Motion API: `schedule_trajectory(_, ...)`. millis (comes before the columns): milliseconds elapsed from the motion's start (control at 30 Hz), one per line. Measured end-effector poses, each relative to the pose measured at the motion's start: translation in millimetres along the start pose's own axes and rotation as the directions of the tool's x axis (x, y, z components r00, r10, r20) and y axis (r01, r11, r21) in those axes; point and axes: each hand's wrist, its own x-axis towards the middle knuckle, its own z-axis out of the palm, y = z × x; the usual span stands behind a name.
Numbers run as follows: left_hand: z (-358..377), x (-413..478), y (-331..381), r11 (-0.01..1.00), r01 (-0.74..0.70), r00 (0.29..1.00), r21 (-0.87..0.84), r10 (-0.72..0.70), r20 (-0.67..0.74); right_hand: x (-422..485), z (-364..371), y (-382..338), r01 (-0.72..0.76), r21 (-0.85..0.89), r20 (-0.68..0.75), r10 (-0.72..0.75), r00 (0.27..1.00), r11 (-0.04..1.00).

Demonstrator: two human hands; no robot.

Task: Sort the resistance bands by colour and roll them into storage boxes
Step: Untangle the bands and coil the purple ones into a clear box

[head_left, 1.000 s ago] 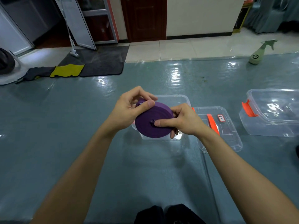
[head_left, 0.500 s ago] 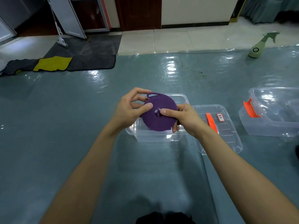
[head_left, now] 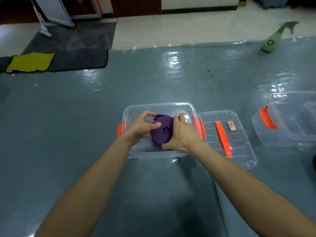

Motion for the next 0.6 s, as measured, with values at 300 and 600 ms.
schedule_trajectory(300, 14, 60, -36, 0.945, 0.151, 0.966, 0.291, -0.078, -0.248, 43, 24, 1, -0.021, -0.105, 0.256, 0.047, 0.966, 0.994)
schedule_trajectory(600, 16, 64, -44, 0.890, 0.168, 0.944, 0.425, -0.021, -0.329, 56, 25, 0, 0.031, -0.211, 0.328, 0.041, 0.944, 0.977)
